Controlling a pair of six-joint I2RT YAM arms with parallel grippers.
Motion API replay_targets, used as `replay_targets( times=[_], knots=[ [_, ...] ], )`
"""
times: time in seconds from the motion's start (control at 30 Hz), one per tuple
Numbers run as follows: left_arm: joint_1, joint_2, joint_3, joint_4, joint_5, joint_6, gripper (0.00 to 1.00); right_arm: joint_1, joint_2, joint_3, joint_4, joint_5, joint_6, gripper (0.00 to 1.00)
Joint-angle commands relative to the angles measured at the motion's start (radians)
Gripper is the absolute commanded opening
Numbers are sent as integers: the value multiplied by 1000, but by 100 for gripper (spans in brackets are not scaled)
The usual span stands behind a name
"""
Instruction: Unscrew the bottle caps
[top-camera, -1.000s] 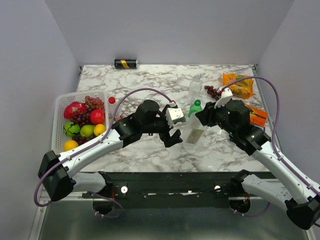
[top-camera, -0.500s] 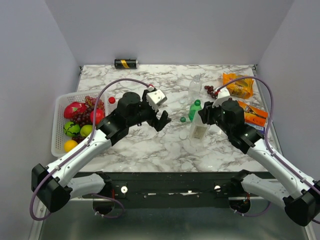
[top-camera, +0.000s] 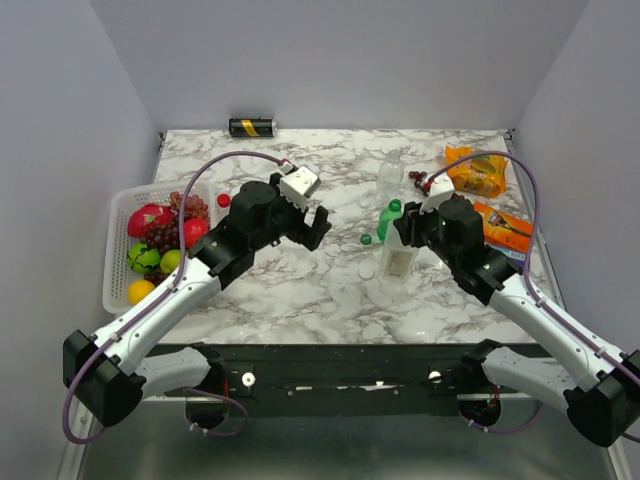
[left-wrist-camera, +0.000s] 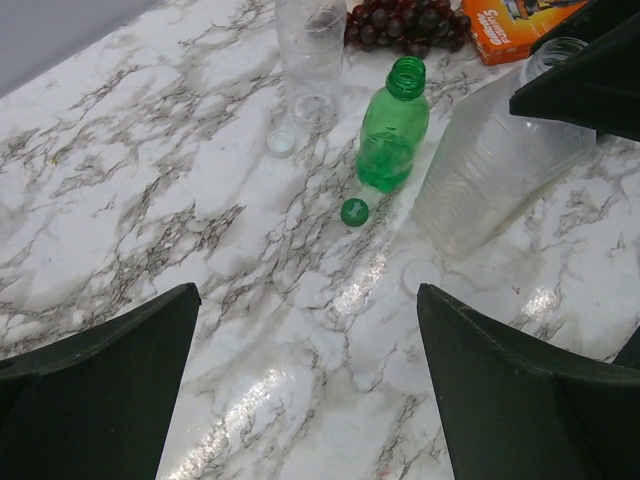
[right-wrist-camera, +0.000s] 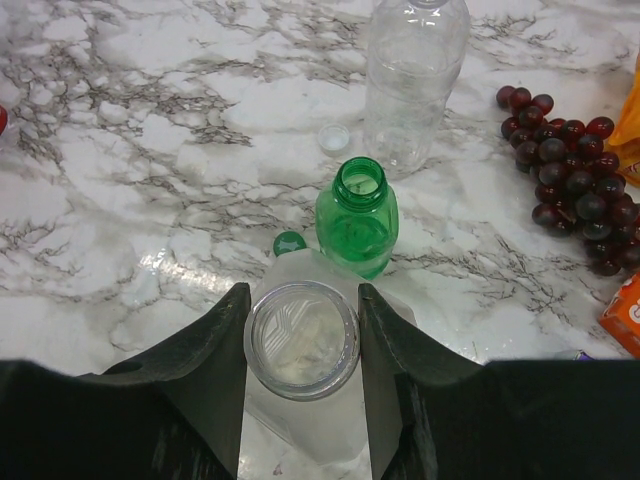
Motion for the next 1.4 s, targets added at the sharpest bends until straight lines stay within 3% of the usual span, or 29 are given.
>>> replay_targets(
  times=[0.0, 0.03, 0.13, 0.33, 0.4, 0.43, 0.47, 0.83, 1.13, 1.23, 1.37],
  knots=[
    [49, 11, 20, -16, -88, -54, 99, -7, -8, 14, -45, 6, -18, 45],
    [58, 14, 24, -19, -91, -60, 99, -6, -14, 18, -53, -2, -18, 53],
    [84, 23, 31, -38, -113, -64, 99, -7, -28, 35, -85, -20, -19, 61],
    [135, 29, 40, -67, -245, -26, 99, -7, -47, 72, -119, -48, -24, 66],
    [196, 35, 40, -68, -254, -31, 99, -7, -59, 78, -117, -54, -25, 68],
    [216, 38, 42, -71, -255, -31, 99, -7, -71, 80, -119, -63, -25, 86],
    [259, 47, 45, -76, -261, -29, 99, -7, -80, 80, -120, -65, -27, 89],
    [437, 159, 88, -160, -330, 22, 95, -7, -220, 67, -127, -89, -27, 89],
    [463, 225, 89, -150, -332, 22, 84, -9, -238, 69, -128, -140, -18, 89],
    [466, 262, 99, -148, -341, 46, 75, -7, -242, 66, -128, -152, -15, 89],
    [466, 298, 116, -168, -364, 51, 53, -7, -254, 70, -136, -148, -16, 88]
  ],
)
